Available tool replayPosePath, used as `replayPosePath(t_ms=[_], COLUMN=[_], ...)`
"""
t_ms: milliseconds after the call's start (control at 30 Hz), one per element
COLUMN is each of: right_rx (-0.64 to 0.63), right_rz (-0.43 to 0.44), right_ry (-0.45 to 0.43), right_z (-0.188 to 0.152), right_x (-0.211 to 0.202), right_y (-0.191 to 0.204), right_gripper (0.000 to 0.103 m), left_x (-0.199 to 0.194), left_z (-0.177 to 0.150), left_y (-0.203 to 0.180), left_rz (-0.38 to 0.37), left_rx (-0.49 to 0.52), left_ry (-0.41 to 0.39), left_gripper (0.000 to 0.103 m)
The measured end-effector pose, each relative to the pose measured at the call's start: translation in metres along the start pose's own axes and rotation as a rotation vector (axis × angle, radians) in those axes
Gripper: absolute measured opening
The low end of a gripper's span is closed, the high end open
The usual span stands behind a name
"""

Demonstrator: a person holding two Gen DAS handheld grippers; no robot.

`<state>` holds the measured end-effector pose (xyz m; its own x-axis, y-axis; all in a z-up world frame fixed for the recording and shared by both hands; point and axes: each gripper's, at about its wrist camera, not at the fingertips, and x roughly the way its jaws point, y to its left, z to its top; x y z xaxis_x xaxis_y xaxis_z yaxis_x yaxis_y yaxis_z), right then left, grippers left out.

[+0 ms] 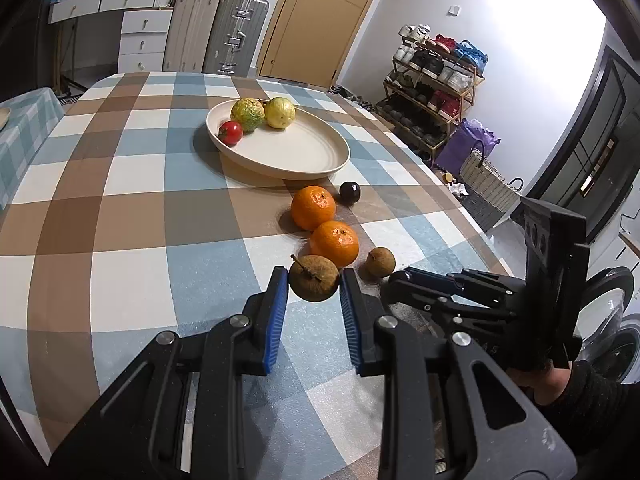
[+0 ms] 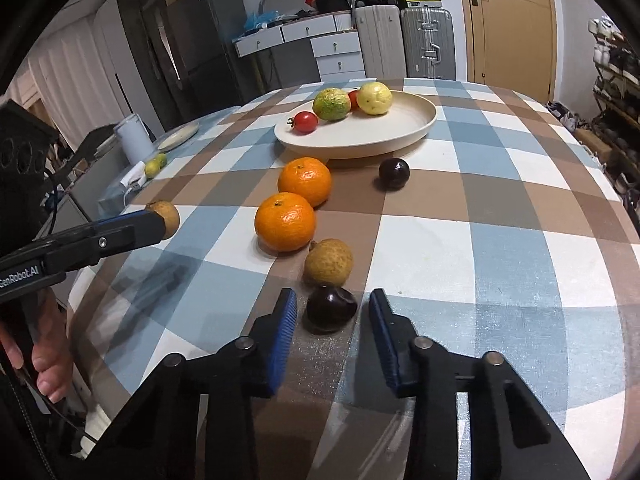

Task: Organize fruits
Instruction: 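Grasp the brown kiwi-like fruit with the left gripper while the right gripper grasps a dark plum, then carry both fruits onto the cream plate and open both grippers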

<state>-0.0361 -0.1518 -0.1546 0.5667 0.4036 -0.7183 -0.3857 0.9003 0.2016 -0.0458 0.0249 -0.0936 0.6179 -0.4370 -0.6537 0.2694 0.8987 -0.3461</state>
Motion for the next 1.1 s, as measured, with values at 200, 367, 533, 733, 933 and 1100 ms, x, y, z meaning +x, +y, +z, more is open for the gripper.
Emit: replayPosePath(t_ms=[200,367,533,733,933,1100], right_rx=[0.022,0.040,0.032,0.048,0.053,0.040], right_rz=[0.033,0.036,0.034,0.042,0.066,0.093], right_ry=[-0.023,-0.064,-0.096,-0.156,-0.195,-0.210], right_z=[-0.003,-0.003,0.003,0.026,0.064,0.098], right_x=[-0.005,-0.015,-0.022,-0.033,-0.030,-0.018], right_y=[-0.005,-0.011,-0.018,-0.038,-0.056,-0.067], right_gripper=[0.026,0.026,0.026,0.026,0.026,0.026], left_x=[0.002,0.007,0.016,0.035,0.058,0.088], left_z=[0.005,0.015,0.033,0.063,0.099,0.130], left_y=[-0.004,-0.006,-0.011,-0.010,0.000,0.008], left_rz=[0.010,-0.048,-0.034,-0.013,0.004,0.020], left_rx=[0.013,-0.017,0.006,0.022,0.013,0.008], left_ry=[0.002,0.023,0.011,0.009,0.006,0.015], left_gripper=[0.024,0.024,0.024,0.024,0.024,0.024])
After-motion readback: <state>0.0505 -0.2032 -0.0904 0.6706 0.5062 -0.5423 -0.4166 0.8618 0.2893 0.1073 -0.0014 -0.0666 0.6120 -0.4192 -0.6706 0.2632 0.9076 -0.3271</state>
